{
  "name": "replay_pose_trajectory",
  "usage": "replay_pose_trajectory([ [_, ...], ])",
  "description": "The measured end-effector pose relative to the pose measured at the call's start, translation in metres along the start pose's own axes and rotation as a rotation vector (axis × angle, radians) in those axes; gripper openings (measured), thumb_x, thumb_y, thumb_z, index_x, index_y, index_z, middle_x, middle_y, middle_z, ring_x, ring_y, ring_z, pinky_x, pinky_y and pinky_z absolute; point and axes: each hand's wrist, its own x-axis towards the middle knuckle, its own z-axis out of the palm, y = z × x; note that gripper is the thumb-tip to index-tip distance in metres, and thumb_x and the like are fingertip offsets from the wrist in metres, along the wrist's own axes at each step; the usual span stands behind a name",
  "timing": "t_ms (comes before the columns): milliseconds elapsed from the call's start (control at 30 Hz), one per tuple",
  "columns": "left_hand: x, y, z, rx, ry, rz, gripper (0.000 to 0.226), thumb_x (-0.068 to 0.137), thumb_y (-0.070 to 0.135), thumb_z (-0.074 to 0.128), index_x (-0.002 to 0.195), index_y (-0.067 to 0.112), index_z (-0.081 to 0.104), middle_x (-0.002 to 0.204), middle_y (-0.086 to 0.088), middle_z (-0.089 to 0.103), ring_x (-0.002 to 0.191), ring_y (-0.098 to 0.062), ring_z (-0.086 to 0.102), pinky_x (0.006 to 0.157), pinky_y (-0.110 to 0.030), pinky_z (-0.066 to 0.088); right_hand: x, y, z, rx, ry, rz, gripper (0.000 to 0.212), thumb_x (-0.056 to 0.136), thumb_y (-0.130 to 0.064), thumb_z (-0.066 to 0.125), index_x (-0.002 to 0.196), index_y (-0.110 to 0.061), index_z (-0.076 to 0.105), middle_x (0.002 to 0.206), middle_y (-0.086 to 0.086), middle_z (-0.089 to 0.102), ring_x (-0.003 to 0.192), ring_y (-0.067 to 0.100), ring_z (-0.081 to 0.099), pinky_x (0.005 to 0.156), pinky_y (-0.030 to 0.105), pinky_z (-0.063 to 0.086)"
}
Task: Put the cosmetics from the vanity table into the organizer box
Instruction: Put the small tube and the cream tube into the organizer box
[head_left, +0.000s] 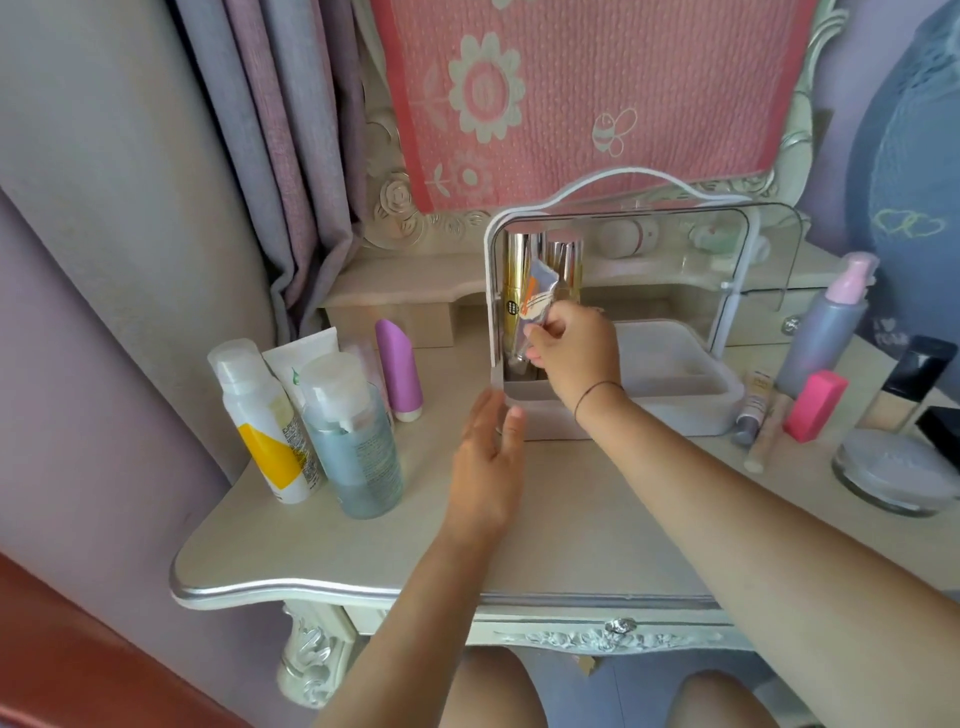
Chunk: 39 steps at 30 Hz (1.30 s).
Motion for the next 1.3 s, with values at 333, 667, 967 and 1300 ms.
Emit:
replay_pose_trajectory([
  [333,0.002,-0.004,-0.001,0.009,-0.016,-0.011,0.047,0.097,0.033,0.044,0.139,0.013,0.042,0.151,-0.001,0.037,0.138,-0.006,0.03,0.105,-0.011,0.018,-0.009,0.01,0.022,-0.204,0.04,-0.027,0.018,0.087,-0.032,0.062,0.086,-0.017,0.073,0.081,0.0,0.073,0.076,0.017,0.066,0.069,0.029,0.053],
  [667,0.002,-0.005,-0.002,-0.002,-0.016,-0.025,0.047,0.096,0.036,0.042,0.138,0.015,0.044,0.15,0.001,0.038,0.137,-0.006,0.031,0.105,-0.012,0.018,-0.022,0.008,-0.002,-0.152,0.026,-0.015,0.02,0.087,-0.03,0.063,0.093,-0.014,0.074,0.087,0.001,0.073,0.081,0.017,0.065,0.074,0.027,0.053],
  [967,0.0,-0.002,-0.004,-0.005,-0.001,-0.01,0.044,0.096,0.034,0.043,0.135,0.013,0.049,0.146,-0.001,0.044,0.135,-0.01,0.037,0.111,-0.02,0.023,-0.091,0.073,-0.119,-0.137,0.415,0.124,0.011,0.079,-0.019,0.071,0.086,-0.01,0.07,0.075,0.006,0.068,0.074,0.027,0.065,0.074,0.035,0.051],
  [1300,-0.004,0.0,-0.004,-0.05,0.005,0.028,0.028,0.097,0.032,0.043,0.118,0.021,0.059,0.125,0.006,0.055,0.116,-0.002,0.046,0.104,-0.028,0.033,-0.086,0.106,-0.141,-0.556,0.174,0.184,0.014,0.082,-0.028,0.06,0.09,-0.018,0.065,0.084,0.012,0.063,0.083,0.033,0.056,0.062,0.031,0.039],
])
